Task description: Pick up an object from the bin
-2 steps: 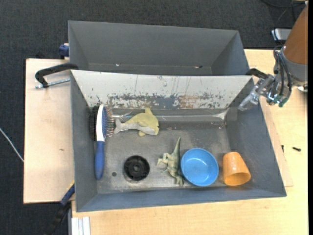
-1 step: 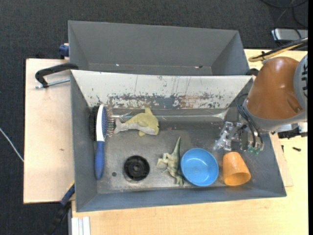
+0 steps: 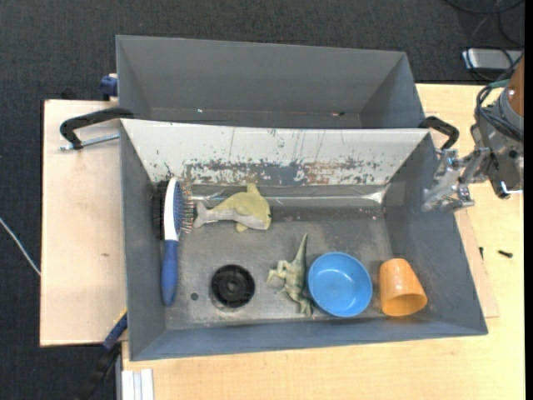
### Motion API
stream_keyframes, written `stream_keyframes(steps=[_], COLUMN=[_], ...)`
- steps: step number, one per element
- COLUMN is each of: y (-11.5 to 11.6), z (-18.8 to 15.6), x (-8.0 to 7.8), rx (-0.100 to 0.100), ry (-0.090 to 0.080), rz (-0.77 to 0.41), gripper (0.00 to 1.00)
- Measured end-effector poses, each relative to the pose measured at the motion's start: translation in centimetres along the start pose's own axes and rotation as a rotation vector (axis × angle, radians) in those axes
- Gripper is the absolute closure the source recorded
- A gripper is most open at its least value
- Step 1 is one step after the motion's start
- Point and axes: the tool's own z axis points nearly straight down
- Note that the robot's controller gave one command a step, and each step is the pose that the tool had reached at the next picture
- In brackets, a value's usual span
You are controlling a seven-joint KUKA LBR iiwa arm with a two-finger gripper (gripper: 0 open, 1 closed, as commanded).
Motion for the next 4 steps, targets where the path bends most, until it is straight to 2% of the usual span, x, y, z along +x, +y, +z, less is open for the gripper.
stream_keyframes(steps=[1, 2, 3, 4], y=[4.3, 4.3, 5.0, 4.8], z=[17.1, 16.8, 24.3, 24.0], x=[-0.4, -0.5, 1.0, 0.6], rx=[-0.010, -0.007, -0.005, 0.003], ry=[0.016, 0.011, 0.003, -0.010], rz=[-0.398, -0.397, -0.492, -0.494], gripper=[1.00, 0.00, 0.00, 1.00])
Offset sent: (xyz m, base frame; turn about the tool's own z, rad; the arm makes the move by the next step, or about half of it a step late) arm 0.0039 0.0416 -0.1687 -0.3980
